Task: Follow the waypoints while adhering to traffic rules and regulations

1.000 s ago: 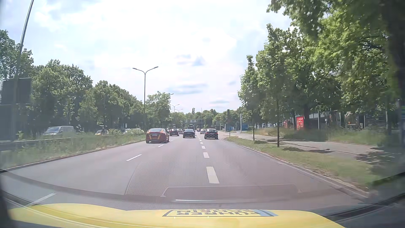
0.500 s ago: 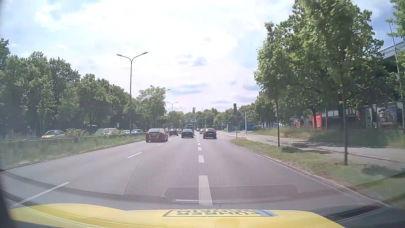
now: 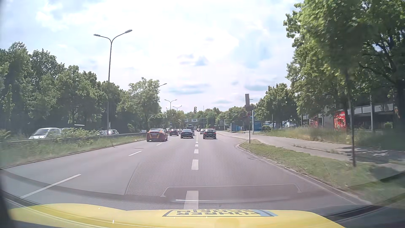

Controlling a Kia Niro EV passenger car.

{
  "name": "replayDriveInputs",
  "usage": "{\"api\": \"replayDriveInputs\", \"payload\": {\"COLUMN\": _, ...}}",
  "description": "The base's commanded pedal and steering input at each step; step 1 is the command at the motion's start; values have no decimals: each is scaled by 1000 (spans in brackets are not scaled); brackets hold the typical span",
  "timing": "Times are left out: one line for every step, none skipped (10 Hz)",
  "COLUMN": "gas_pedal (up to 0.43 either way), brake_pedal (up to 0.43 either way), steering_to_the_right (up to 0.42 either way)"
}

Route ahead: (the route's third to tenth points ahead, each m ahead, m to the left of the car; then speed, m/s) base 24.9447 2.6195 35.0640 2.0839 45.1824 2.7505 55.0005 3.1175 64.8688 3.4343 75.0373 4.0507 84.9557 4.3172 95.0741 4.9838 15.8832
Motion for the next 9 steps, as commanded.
{"api": "replayDriveInputs", "payload": {"gas_pedal": 87, "brake_pedal": 0, "steering_to_the_right": -4}}
{"api": "replayDriveInputs", "payload": {"gas_pedal": 87, "brake_pedal": 0, "steering_to_the_right": -4}}
{"api": "replayDriveInputs", "payload": {"gas_pedal": 87, "brake_pedal": 0, "steering_to_the_right": -4}}
{"api": "replayDriveInputs", "payload": {"gas_pedal": 87, "brake_pedal": 0, "steering_to_the_right": -4}}
{"api": "replayDriveInputs", "payload": {"gas_pedal": 87, "brake_pedal": 0, "steering_to_the_right": -4}}
{"api": "replayDriveInputs", "payload": {"gas_pedal": 87, "brake_pedal": 0, "steering_to_the_right": -4}}
{"api": "replayDriveInputs", "payload": {"gas_pedal": 87, "brake_pedal": 0, "steering_to_the_right": -4}}
{"api": "replayDriveInputs", "payload": {"gas_pedal": 87, "brake_pedal": 0, "steering_to_the_right": -4}}
{"api": "replayDriveInputs", "payload": {"gas_pedal": 87, "brake_pedal": 0, "steering_to_the_right": -4}}
